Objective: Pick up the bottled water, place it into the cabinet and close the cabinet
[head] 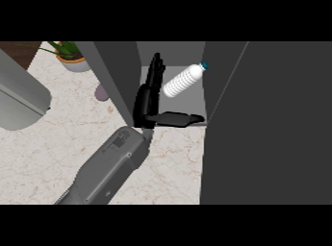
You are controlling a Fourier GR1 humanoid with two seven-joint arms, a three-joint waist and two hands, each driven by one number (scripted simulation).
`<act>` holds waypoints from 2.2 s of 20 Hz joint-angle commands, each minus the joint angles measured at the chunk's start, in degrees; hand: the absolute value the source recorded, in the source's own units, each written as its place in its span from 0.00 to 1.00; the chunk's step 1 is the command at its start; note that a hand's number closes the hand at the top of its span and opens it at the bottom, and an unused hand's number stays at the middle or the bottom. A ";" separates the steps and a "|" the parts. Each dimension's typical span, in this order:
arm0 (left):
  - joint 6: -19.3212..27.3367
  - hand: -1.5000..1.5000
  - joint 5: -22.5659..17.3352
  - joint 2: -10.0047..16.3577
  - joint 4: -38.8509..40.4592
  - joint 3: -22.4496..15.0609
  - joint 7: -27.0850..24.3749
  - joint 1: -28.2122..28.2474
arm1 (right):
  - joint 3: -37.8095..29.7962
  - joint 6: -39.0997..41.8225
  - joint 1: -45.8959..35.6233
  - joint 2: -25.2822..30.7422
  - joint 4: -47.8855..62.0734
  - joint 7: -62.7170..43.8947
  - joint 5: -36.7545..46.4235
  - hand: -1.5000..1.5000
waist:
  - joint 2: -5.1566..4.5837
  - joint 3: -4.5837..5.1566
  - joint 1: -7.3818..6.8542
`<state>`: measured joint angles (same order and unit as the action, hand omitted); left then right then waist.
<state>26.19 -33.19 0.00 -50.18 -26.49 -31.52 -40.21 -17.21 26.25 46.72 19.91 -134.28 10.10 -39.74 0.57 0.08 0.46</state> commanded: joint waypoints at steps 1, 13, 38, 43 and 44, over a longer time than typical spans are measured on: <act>2.11 0.00 0.00 0.00 -9.96 -3.98 1.08 8.09 | -1.61 -2.66 0.03 -0.46 -7.85 -3.46 -1.02 0.00 | -0.16 -0.03 -0.69; -2.80 1.00 2.58 10.61 -36.63 -14.72 3.72 32.64 | 0.84 1.22 1.67 0.18 -8.84 -3.74 2.22 1.00 | -0.14 -0.02 -0.82; -18.57 0.00 -9.19 37.99 -55.46 4.55 -1.10 53.77 | 12.95 12.89 3.40 6.00 -19.04 -5.30 10.12 1.00 | 0.52 0.46 0.27; -20.48 0.00 -11.39 43.20 -58.23 10.01 -1.25 58.14 | 16.50 13.07 -0.20 7.59 -18.20 -6.77 11.72 1.00 | 0.93 0.53 -1.60; -22.22 0.00 -13.15 43.82 -56.75 11.84 -1.09 57.26 | 17.93 12.56 -1.36 8.14 -18.69 -7.56 10.95 1.00 | 0.44 0.64 -1.39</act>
<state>6.77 -43.77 40.86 -106.99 -18.65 -32.13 15.01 0.35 41.57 45.18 26.88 -135.91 7.28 -36.05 1.12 0.55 -0.46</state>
